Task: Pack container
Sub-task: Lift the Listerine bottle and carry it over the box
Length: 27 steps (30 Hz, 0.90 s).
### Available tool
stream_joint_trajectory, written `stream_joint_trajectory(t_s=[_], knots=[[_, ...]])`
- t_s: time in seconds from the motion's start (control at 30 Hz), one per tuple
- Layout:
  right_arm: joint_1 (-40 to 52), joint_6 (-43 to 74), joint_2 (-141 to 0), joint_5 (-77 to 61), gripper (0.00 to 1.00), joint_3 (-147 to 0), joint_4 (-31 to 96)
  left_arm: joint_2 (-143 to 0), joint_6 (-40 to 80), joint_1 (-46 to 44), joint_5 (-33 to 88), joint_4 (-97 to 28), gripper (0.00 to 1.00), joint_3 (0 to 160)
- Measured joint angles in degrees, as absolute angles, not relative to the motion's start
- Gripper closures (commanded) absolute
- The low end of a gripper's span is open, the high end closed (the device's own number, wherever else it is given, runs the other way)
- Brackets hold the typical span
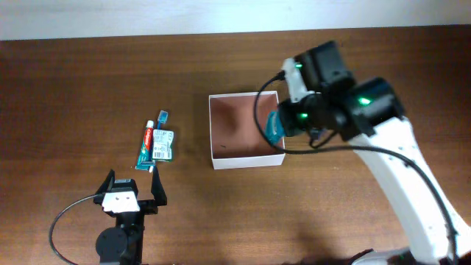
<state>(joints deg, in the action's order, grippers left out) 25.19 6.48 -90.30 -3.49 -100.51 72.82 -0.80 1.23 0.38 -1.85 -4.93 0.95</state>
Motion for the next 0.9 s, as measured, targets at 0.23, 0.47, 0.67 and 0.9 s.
stream_joint_trajectory(t_s=[0.23, 0.47, 0.67, 0.9], knots=[[26.9, 3.7, -99.9, -0.9, 0.85, -106.2, 73.1, -0.8, 1.3, 0.4, -1.8, -4.9, 0.01, 1.0], [26.9, -0.9, -105.2, 0.0, 0.85, -114.3, 72.8, -0.8, 1.3, 0.4, -1.8, -4.9, 0.01, 1.0], [26.9, -3.0, -107.1, 0.3, 0.85, -115.3, 71.9, -0.8, 1.3, 0.4, -1.8, -4.9, 0.01, 1.0], [26.9, -3.5, -109.2, 2.2, 0.85, -115.3, 70.6, -0.8, 1.2, 0.4, -1.8, -4.9, 0.01, 1.0]])
